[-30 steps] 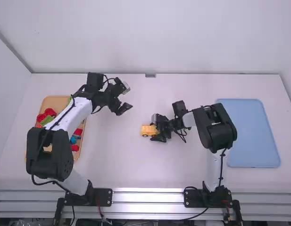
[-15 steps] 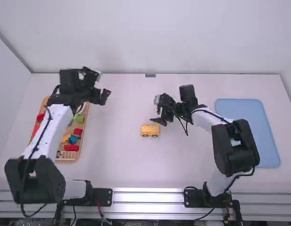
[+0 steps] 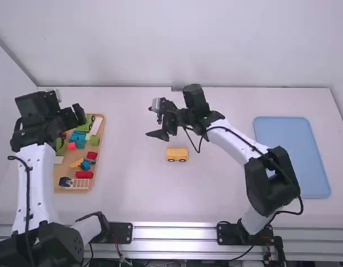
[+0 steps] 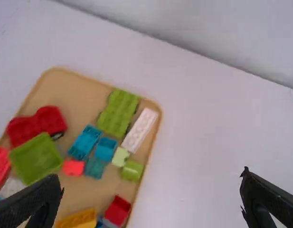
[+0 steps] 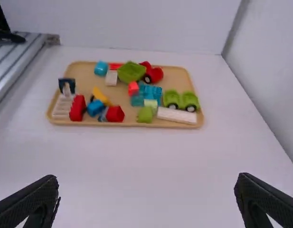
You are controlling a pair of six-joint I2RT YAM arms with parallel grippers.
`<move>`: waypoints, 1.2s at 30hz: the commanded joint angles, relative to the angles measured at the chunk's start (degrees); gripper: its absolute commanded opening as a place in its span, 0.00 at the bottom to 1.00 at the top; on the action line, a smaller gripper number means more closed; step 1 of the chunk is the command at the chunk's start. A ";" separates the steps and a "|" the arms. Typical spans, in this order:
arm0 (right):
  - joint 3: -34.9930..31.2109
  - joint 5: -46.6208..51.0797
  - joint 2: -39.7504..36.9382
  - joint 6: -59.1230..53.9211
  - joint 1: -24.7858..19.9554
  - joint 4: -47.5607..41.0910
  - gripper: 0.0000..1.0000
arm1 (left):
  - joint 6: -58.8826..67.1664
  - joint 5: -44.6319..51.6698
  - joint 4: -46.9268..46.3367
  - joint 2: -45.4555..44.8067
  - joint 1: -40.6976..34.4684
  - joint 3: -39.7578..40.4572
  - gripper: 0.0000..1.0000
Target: Assemble lego blocks to make yellow taxi
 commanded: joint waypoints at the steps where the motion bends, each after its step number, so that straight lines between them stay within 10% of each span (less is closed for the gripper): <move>1: 1.99 1.86 0.24 3.06 1.62 -0.26 0.99 | -7.23 -9.55 -1.38 -0.48 1.53 -0.07 0.99; 16: 3.74 6.71 0.24 2.93 6.82 -0.42 0.99 | -13.11 -9.46 -3.74 -2.91 6.29 0.24 0.99; 30: 3.74 10.99 0.24 3.06 6.36 -0.94 0.99 | -11.28 -9.94 -19.30 19.61 6.67 9.79 0.99; 36: 3.74 11.50 0.24 3.08 4.90 -0.94 0.99 | -30.12 -10.03 -17.16 24.44 6.88 7.45 0.99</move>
